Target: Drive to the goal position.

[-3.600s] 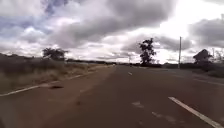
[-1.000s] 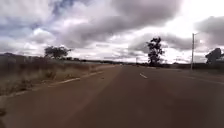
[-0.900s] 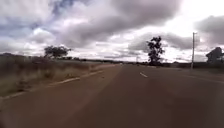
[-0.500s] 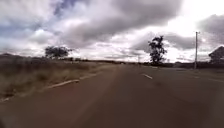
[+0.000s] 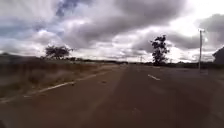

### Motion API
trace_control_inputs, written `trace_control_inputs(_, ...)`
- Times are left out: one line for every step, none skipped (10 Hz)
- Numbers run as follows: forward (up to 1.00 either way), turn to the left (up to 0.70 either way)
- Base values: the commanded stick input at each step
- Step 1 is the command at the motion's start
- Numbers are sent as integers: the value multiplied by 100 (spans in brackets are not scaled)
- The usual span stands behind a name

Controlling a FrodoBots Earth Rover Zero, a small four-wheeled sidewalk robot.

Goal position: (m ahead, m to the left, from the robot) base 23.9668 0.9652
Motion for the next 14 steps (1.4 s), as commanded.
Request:
trace_control_inputs(100, 4)
trace_control_inputs(100, 4)
trace_control_inputs(100, 4)
trace_control_inputs(100, 0)
trace_control_inputs(100, -21)
trace_control_inputs(100, -36)
trace_control_inputs(100, -36)
trace_control_inputs(100, -36)
trace_control_inputs(100, -36)
trace_control_inputs(100, -36)
trace_control_inputs(100, -36)
trace_control_inputs(100, -36)
trace_control_inputs(100, -36)
trace_control_inputs(100, -36)
